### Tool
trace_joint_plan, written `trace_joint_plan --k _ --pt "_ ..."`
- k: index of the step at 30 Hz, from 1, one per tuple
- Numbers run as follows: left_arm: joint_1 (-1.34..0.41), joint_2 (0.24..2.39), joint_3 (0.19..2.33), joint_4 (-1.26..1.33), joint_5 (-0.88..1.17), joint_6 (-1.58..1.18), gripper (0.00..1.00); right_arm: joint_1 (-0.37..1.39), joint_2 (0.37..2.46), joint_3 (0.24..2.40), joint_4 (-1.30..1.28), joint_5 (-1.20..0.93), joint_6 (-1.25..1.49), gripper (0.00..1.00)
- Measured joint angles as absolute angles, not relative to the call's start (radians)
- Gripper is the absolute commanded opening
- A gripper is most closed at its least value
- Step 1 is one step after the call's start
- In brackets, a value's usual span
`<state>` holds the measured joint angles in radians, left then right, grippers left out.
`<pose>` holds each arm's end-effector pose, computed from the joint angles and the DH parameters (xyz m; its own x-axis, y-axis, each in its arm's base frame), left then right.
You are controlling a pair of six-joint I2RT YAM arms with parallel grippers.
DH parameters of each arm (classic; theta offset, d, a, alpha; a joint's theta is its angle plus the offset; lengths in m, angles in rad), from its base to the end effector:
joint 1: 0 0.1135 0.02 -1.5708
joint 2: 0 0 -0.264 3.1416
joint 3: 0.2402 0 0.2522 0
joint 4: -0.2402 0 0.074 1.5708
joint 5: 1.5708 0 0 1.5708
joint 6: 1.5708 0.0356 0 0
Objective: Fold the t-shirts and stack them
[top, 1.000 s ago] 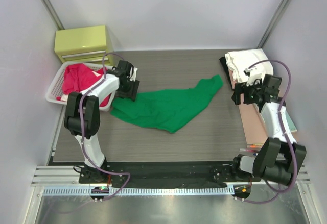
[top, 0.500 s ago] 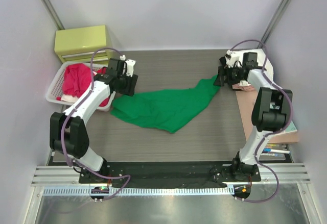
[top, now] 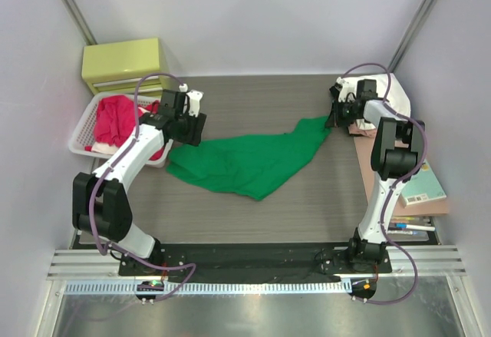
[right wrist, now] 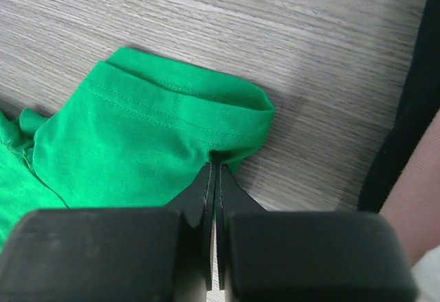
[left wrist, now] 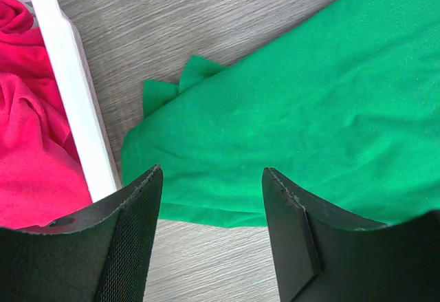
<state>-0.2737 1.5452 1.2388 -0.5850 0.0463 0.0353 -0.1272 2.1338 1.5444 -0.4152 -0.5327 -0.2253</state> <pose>0.3209 -0.0918 0.2755 -0.7380 0.2438 -0.6292 0.3243 0.9459 -0.0138 0.4527 -0.0397 0.1621 -0.7800 -0.0942 -0.6186 -0.3439 0.8905 0.2979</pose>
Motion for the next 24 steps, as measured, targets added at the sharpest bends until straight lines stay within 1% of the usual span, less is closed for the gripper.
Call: trace_joint_plan --k 6,11,14,18,24 --pt "-0.274 1.545 1.238 -0.585 0.046 0.035 0.61 -0.119 2.13 1.528 -0.392 -0.516 -0.222 0.01" --pt "-0.274 1.545 1.221 -0.579 0.05 0.036 0.61 -0.116 2.054 1.454 -0.381 -0.515 -0.217 0.01" --pt "-0.274 1.545 1.197 -0.58 0.056 0.036 0.61 -0.115 1.958 1.43 -0.382 -0.519 -0.207 0.01" --pt "-0.274 1.549 1.187 -0.58 0.072 0.035 0.61 -0.113 1.765 1.429 -0.385 -0.537 -0.192 0.01" --pt "-0.274 1.555 1.187 -0.579 0.091 0.035 0.61 -0.108 1.515 1.508 -0.397 -0.583 -0.157 0.01"
